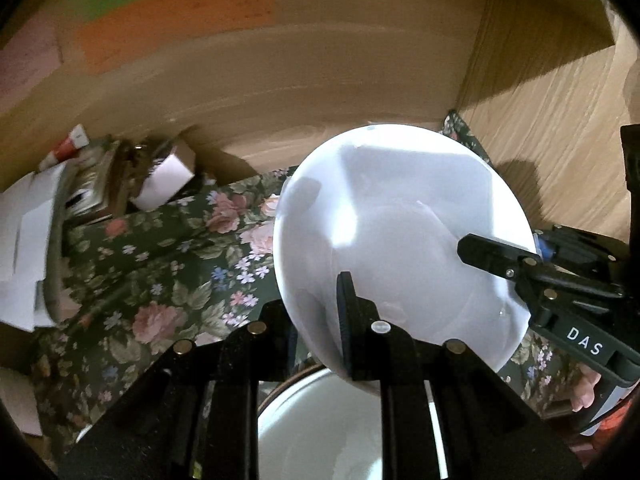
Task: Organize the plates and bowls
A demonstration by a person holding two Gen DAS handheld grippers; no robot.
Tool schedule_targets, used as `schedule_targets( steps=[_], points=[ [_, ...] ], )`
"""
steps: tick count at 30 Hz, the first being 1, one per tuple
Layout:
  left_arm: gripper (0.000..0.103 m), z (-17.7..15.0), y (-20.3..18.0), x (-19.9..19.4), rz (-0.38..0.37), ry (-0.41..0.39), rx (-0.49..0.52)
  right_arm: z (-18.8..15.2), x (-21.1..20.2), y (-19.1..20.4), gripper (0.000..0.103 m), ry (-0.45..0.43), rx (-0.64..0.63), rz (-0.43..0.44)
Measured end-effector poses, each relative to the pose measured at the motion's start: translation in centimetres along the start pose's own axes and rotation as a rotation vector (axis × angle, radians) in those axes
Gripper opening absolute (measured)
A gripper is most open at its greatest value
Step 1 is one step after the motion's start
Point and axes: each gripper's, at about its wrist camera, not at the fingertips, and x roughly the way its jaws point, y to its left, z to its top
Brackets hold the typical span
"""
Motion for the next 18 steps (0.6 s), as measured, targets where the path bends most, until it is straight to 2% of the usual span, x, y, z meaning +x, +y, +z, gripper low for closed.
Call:
schedule_targets(
  steps=[18],
  points=[
    [0.017,-5.1,4.0,-7.1,0.06,-0.081,-0.094,-1.3,-1.1,6.8,0.02,-0.027,-0.095,0.082]
  ],
)
